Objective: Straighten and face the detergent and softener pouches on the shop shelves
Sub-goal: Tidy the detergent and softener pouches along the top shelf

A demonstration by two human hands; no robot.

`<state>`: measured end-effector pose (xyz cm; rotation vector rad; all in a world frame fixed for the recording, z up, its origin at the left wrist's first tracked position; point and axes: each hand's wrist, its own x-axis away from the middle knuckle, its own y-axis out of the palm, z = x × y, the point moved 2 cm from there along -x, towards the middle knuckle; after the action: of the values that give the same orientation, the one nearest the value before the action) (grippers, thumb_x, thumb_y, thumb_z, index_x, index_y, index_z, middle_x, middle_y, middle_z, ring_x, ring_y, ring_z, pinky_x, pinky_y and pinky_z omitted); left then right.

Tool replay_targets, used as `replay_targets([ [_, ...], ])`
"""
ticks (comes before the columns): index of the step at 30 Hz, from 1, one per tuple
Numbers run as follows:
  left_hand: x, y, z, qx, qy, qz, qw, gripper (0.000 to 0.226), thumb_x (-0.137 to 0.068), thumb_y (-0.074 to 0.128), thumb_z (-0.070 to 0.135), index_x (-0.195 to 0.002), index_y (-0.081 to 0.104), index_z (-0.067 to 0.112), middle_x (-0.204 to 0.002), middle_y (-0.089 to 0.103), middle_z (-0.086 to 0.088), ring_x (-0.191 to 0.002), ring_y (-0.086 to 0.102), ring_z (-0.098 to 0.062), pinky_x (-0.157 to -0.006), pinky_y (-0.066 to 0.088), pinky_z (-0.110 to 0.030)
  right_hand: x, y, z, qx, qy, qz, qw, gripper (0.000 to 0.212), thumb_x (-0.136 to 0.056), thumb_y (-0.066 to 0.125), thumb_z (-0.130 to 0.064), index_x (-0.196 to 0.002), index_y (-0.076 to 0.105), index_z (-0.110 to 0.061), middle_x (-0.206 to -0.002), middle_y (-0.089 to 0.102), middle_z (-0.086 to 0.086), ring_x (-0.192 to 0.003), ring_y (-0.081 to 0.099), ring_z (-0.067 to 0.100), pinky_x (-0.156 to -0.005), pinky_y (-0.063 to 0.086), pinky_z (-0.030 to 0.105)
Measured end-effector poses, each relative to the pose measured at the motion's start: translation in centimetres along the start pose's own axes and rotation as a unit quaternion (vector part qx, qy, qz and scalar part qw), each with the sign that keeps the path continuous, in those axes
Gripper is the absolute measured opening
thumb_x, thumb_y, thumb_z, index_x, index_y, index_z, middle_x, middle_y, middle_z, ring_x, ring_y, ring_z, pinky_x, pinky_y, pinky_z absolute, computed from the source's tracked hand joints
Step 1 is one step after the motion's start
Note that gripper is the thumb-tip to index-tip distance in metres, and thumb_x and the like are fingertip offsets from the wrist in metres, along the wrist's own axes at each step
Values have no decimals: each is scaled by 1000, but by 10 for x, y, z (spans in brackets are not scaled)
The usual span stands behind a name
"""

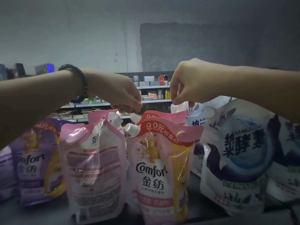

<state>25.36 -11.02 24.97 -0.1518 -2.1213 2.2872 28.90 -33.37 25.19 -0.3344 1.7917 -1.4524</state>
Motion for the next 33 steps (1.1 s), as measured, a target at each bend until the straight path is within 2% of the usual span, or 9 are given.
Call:
replay_targets([
  [3, 17, -6, 1, 11, 1, 66, 998, 20, -102, 64, 44, -108, 75, 29, -92, 79, 7, -83, 75, -13, -66, 55, -24, 3, -4, -4, -22, -19, 27, 999, 12, -92, 82, -28, -82, 81, -22, -63, 76, -5, -58, 75, 10, -51, 59, 25],
  [8, 47, -8, -2, 36, -17, 112, 993, 20, -101, 65, 45, -104, 73, 27, -88, 76, 6, -72, 68, -9, -50, 48, -15, 14, -4, -20, -76, -44, 69, 994, 17, -91, 81, -40, -84, 80, -24, -63, 75, -9, -57, 75, 8, -51, 56, 23],
  [10, 58, -7, -7, 40, -20, 126, 991, 21, -100, 66, 45, -103, 73, 25, -85, 75, 6, -70, 67, -9, -51, 49, -17, 17, -2, -28, -80, -52, 81, 992, 18, -91, 80, -42, -85, 80, -25, -62, 75, -11, -56, 74, 6, -51, 54, 20],
  [16, 93, 9, -28, 56, -18, 180, 982, 19, -98, 69, 47, -99, 73, 29, -89, 74, 5, -77, 72, -16, -60, 52, -27, 26, 3, -60, -120, -63, 102, 986, 17, -91, 80, -40, -83, 81, -25, -62, 71, -20, -54, 69, 2, -39, 43, 10],
  [19, 110, 22, -45, 115, -6, 222, 968, 15, -96, 74, 44, -95, 74, 29, -80, 72, 9, -68, 70, -10, -56, 52, -25, 30, 8, -78, -127, -67, 137, 980, 17, -90, 81, -42, -81, 82, -28, -64, 70, -25, -59, 67, -3, -48, 48, 14],
  [23, 130, 38, -69, 146, -1, 266, 953, 11, -94, 76, 44, -94, 75, 33, -88, 74, 10, -78, 71, -11, -60, 53, -28, 38, 19, -106, -138, -62, 170, 974, 15, -87, 82, -42, -78, 81, -31, -65, 70, -26, -61, 67, -8, -49, 45, 8],
  [27, 154, 56, -95, 149, 20, 347, 926, 12, -92, 77, 45, -98, 69, 37, -94, 70, 13, -80, 69, -8, -63, 52, -29, 51, 34, -134, -148, -39, 193, 969, 15, -87, 81, -43, -77, 80, -33, -67, 73, -23, -66, 70, -5, -56, 53, 19],
  [29, 166, 71, -107, 158, 23, 385, 909, 22, -90, 77, 46, -106, 64, 37, -101, 66, 12, -83, 66, -8, -68, 51, -30, 60, 43, -144, -161, -16, 202, 966, 14, -87, 81, -43, -78, 79, -33, -66, 73, -21, -65, 71, -2, -57, 52, 21],
  [33, 186, 110, -134, 238, 4, 399, 886, 34, -86, 76, 48, -112, 59, 35, -107, 64, 11, -79, 68, -5, -68, 55, -28, 82, 66, -163, -237, 29, 203, 950, 11, -84, 82, -38, -80, 81, -29, -65, 75, -12, -57, 72, 4, -59, 53, 25],
])
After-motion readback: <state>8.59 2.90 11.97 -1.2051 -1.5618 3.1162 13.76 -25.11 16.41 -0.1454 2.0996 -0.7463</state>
